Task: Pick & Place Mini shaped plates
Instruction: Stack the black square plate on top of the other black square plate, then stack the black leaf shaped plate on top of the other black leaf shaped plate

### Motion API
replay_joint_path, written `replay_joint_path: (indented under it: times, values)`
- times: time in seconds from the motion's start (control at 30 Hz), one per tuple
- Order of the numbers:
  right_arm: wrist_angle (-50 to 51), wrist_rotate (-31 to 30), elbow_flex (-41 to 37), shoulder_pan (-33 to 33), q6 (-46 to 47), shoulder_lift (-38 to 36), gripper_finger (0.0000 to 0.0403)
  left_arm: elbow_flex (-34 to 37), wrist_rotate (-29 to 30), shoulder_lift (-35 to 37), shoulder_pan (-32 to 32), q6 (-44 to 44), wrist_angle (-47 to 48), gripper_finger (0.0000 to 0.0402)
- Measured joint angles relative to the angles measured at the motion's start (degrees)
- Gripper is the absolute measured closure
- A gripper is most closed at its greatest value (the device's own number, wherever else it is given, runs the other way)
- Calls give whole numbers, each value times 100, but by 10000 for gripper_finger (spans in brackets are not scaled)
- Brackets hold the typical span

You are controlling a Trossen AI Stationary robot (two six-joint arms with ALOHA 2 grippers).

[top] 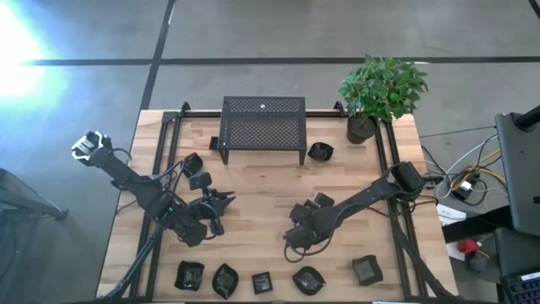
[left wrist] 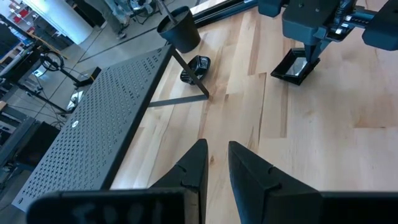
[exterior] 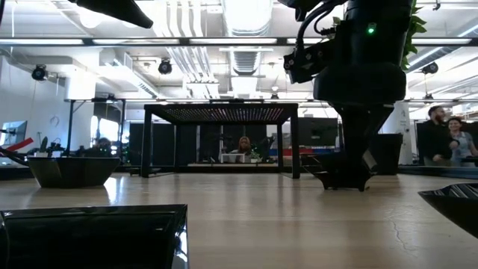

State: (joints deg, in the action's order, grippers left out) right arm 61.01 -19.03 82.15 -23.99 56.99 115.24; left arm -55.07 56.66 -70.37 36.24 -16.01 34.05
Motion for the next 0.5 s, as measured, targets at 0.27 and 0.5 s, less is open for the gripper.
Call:
replay_joint_path:
  times: [0.27,0.5]
  values:
    - [0,-34,0,0,-46,0,334,0,0,0,-1,0,-1,342]
    - [24,-42,18,4,-173,-66,303,0,0,0,-1,-2,1,342]
